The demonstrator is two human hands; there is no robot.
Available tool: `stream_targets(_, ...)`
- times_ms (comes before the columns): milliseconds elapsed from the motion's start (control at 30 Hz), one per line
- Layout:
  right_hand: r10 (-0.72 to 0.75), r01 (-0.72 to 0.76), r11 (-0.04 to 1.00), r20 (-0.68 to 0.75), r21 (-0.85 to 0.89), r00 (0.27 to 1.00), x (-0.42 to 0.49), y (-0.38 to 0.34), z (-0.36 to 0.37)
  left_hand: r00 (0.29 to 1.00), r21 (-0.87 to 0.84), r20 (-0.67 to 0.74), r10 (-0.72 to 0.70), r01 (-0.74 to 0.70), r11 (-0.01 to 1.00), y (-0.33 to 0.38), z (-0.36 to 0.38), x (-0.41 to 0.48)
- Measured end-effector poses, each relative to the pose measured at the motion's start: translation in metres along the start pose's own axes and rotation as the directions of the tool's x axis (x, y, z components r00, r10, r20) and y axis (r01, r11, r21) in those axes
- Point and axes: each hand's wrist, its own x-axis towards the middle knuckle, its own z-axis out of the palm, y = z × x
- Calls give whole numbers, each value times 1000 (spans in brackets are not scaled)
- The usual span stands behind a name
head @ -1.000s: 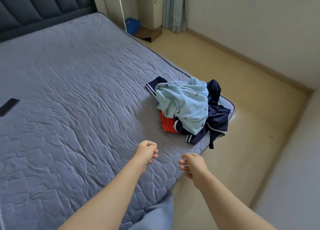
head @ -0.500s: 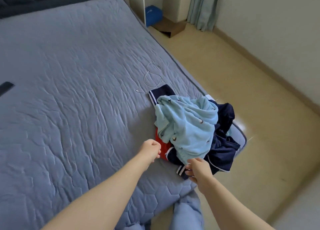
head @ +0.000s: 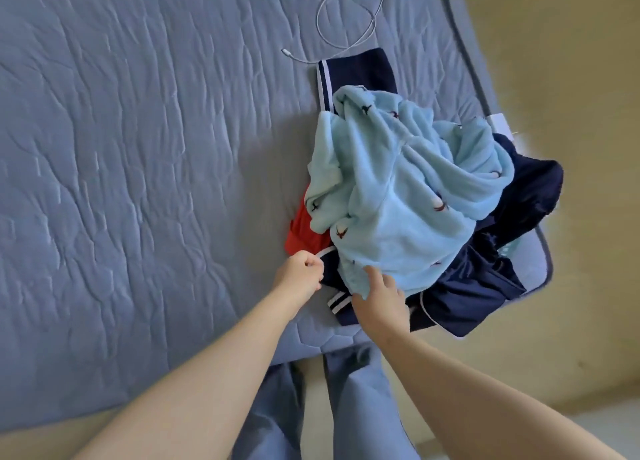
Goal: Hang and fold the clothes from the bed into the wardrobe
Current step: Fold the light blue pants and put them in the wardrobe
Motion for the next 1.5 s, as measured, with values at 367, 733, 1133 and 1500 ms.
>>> stream_targets(367, -64, 19, 959, -150, -281, 987, 79, 25, 43, 985, 33, -97, 143, -140, 990, -48, 23, 67)
stream_targets(733, -122, 131, 954, -51, 270, 991, -7, -83, -44, 962, 178, -44, 268, -256, 950, -25, -54, -12)
stream_targets(1133, -508, 596, 618, -318, 513, 801, -194, -287, -169, 699, 275, -90, 709, -667, 693, 92, -230, -164)
stream_targets(1500, -689, 865, 148, -578, 479, 437, -357, -380, -261, 349, 284, -440, 827, -820, 498, 165, -369, -330)
